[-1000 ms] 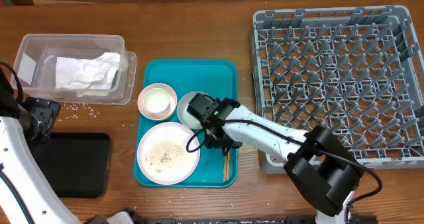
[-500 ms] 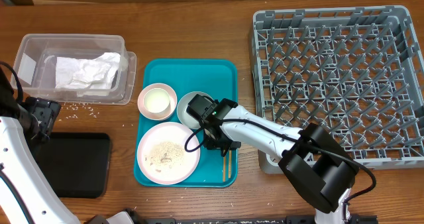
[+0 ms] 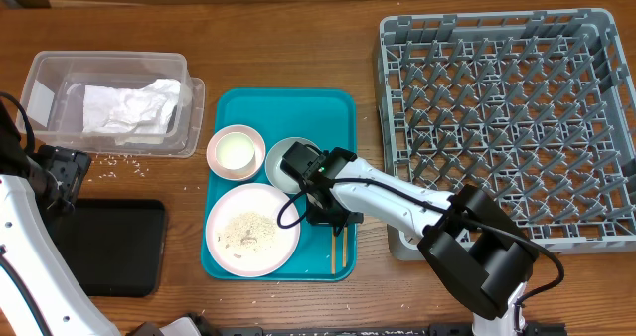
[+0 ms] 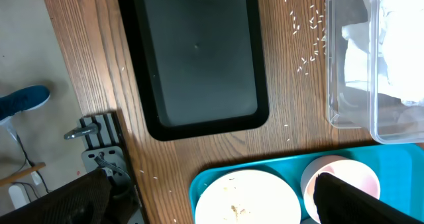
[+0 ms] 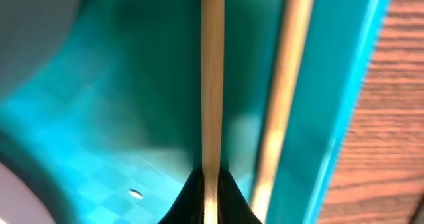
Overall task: Sort waste into correct bins and load items into the dishwasher
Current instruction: 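Carry the chopstick right and place it in the dish rack, then return the right gripper to the tray and grasp the second chopstick, then place the second chopstick into the dish rack, then reach the right gripper to the pale blue bowl rim and grasp, then lift the pale blue bowl and carry it toward the dish rack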
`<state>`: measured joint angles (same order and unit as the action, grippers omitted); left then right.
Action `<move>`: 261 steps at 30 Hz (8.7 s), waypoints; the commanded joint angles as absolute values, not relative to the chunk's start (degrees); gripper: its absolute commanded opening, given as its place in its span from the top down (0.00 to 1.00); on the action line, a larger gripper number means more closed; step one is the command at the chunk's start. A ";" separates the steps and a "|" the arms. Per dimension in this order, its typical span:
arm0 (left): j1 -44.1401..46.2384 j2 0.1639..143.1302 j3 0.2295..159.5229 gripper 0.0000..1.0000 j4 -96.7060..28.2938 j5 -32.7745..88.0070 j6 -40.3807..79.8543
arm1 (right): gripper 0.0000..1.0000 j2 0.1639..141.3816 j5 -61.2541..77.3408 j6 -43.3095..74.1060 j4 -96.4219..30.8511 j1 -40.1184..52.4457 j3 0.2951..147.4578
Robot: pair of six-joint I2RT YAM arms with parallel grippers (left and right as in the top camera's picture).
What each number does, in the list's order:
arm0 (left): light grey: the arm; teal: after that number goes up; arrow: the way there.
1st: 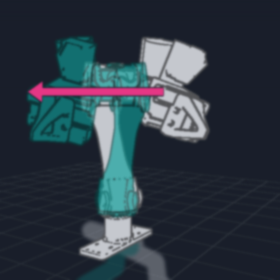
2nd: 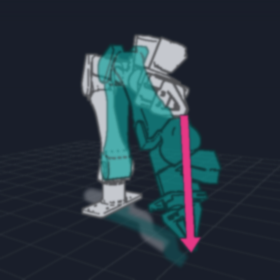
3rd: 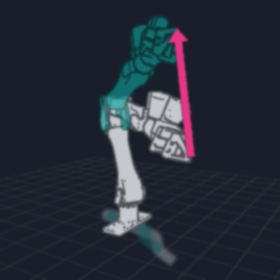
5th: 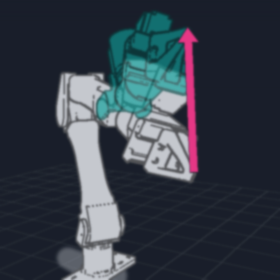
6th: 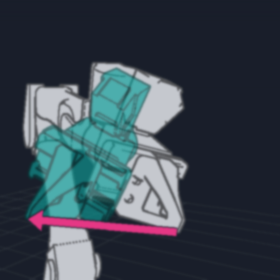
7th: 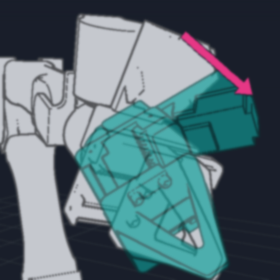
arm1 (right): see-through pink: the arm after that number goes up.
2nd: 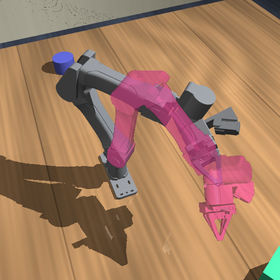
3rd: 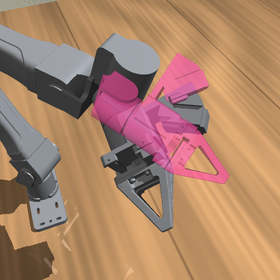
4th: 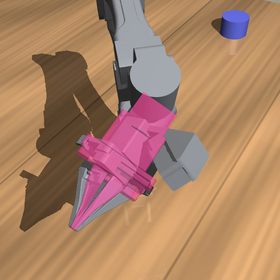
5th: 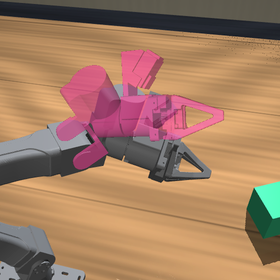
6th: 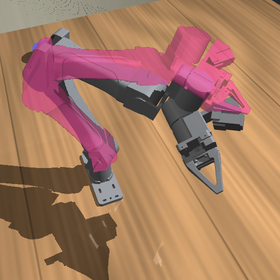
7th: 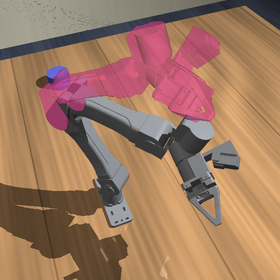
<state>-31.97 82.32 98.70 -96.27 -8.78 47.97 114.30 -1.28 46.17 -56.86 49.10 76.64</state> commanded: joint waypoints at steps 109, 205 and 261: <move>-31.86 82.52 99.48 0.00 -96.09 -8.95 48.88 | 0.96 109.73 9.04 38.87 -63.35 41.34 82.39; -31.86 82.52 99.48 0.00 -96.09 -8.95 48.90 | 0.54 107.94 0.03 37.76 -43.51 40.49 74.17; -31.86 82.52 99.48 0.00 -96.09 -8.95 48.88 | 0.96 119.68 -2.50 37.32 -58.57 51.24 102.10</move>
